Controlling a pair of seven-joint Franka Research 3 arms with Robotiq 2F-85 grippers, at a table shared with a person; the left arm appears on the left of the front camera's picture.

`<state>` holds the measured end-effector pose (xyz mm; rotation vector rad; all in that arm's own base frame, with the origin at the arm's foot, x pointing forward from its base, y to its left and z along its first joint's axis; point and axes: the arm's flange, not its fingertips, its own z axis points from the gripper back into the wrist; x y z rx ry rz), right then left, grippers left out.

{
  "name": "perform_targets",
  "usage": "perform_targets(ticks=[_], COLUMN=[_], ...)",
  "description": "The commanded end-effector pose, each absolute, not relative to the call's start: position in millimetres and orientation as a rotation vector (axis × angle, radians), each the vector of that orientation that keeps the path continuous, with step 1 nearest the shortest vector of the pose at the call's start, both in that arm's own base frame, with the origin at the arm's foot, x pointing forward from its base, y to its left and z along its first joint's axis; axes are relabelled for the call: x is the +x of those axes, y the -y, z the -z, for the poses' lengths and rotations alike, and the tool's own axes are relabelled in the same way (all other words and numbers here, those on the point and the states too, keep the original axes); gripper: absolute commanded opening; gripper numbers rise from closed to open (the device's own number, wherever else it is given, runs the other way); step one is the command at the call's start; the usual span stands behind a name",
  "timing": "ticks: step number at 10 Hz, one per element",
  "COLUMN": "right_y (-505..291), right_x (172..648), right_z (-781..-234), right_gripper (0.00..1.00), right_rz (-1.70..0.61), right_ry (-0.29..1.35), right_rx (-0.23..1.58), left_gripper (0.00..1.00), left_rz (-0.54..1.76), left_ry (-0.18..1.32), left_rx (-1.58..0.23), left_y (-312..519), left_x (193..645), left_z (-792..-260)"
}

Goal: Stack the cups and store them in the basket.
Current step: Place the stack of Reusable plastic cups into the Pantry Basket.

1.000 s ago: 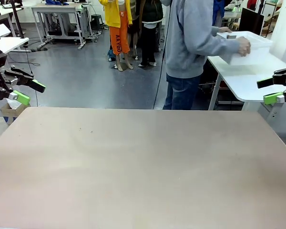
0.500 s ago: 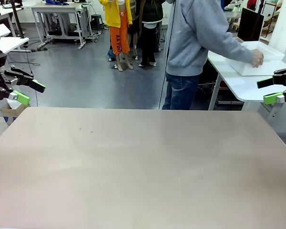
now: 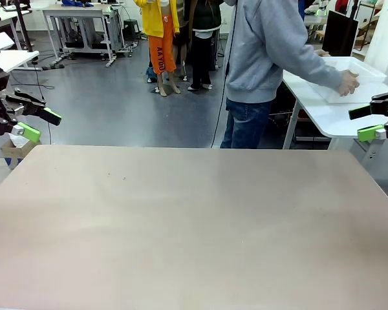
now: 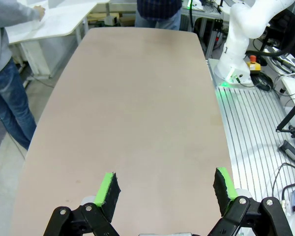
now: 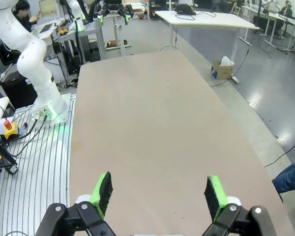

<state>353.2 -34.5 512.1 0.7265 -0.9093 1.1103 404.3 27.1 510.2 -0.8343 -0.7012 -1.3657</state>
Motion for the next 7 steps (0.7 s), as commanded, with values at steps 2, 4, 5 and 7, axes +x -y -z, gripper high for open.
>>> perform_targets(ticks=[2,4,5,7], right_y=[32.4,32.4,32.4,32.4], right_x=[352.5,352.5,352.5,352.5], right_z=[-513.0,-513.0,-513.0,-513.0], right_gripper=[1.00,1.00,1.00,1.00], right_rz=[-1.092,-1.092,-1.092,-1.092], right_ry=[0.926,0.926,0.926,0.926], right_rx=[0.741,0.741,0.741,0.741], left_gripper=[1.00,1.00,1.00,1.00], left_rz=[1.360,1.360,1.360,1.360], left_ry=[0.693,0.693,0.693,0.693], left_rx=[-0.840,-0.840,-0.840,-0.840], left_y=[-26.7,-26.7,-26.7,-26.7], left_x=[402.5,402.5,402.5,402.5], left_z=[-513.6,-513.6,-513.6,-513.6])
